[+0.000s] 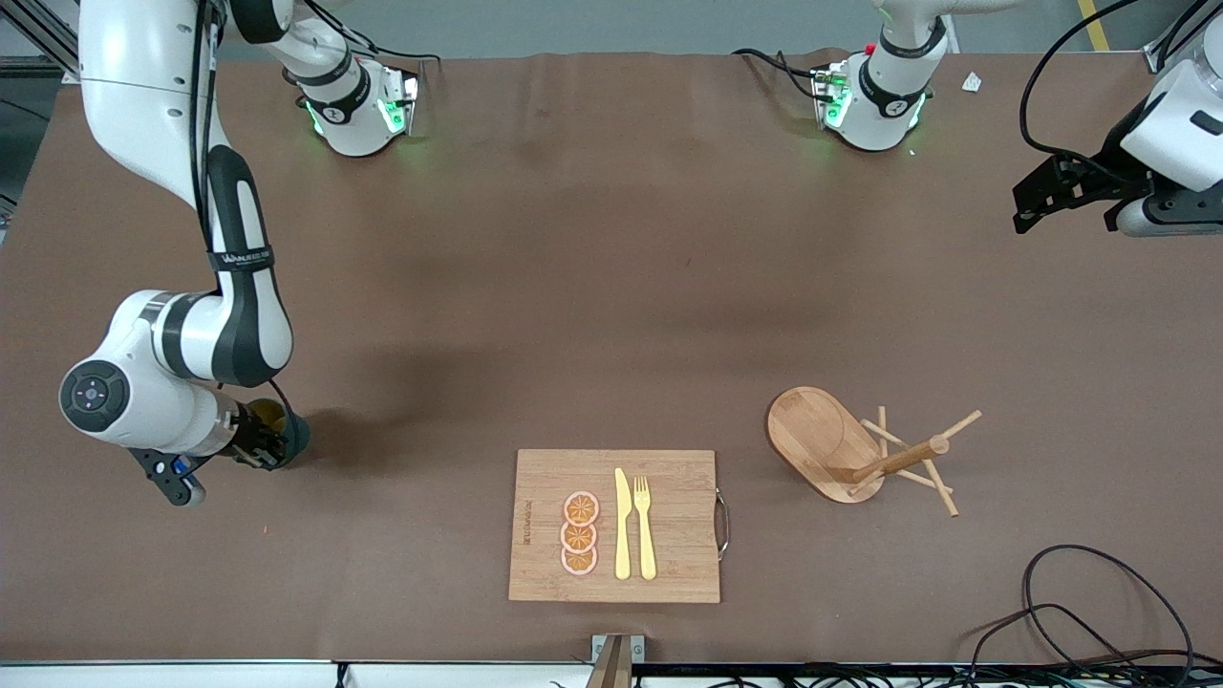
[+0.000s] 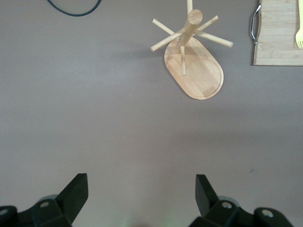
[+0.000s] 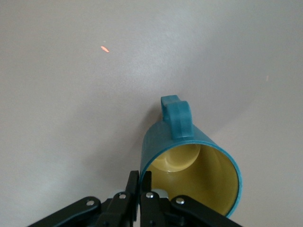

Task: Transfer cup from left to right arm and place

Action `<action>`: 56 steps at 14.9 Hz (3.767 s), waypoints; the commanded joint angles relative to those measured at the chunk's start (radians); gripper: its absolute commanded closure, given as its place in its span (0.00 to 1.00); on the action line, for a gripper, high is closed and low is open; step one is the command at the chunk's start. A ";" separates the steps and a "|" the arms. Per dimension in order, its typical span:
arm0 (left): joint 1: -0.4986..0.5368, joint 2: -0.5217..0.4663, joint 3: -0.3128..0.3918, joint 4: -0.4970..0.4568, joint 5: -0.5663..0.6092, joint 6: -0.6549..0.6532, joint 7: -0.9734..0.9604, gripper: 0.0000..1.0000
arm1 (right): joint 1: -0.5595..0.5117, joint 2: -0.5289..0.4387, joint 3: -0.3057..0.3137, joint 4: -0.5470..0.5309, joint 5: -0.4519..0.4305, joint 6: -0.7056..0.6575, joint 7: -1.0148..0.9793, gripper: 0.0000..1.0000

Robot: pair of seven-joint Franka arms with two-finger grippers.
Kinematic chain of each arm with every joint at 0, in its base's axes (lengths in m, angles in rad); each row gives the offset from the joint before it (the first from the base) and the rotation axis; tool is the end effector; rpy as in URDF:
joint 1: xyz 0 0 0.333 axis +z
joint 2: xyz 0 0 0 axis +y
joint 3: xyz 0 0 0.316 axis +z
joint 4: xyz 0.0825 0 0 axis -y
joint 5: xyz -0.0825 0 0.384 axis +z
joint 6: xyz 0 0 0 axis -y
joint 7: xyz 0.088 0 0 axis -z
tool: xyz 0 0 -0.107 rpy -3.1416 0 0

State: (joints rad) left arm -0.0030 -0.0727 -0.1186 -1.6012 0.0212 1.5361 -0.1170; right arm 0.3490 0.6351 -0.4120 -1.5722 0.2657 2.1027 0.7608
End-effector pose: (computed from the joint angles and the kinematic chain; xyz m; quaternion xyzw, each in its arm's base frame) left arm 0.5245 -0.0643 0.6463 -0.9999 0.0018 -0.0053 0.0144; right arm 0.6913 0.0095 0.2889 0.9006 -0.4341 -0.0183 0.0154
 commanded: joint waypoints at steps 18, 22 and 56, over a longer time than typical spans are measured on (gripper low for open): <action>0.011 -0.009 -0.007 0.003 -0.006 0.013 0.013 0.00 | -0.131 0.032 0.021 0.131 0.043 -0.247 0.605 0.00; 0.014 -0.006 -0.006 0.017 -0.006 0.015 0.013 0.00 | -0.232 0.029 0.075 0.349 0.043 -0.473 0.335 0.00; 0.000 0.010 -0.013 0.052 -0.014 -0.028 0.014 0.00 | -0.424 -0.649 0.450 -0.071 -0.282 -0.401 -0.822 0.00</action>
State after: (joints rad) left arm -0.0020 -0.0718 -0.1288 -1.5741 0.0211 1.5334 -0.1154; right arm -0.0231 0.0099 -0.0242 -1.6293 0.0153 1.7035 -0.1034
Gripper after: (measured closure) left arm 0.000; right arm 0.000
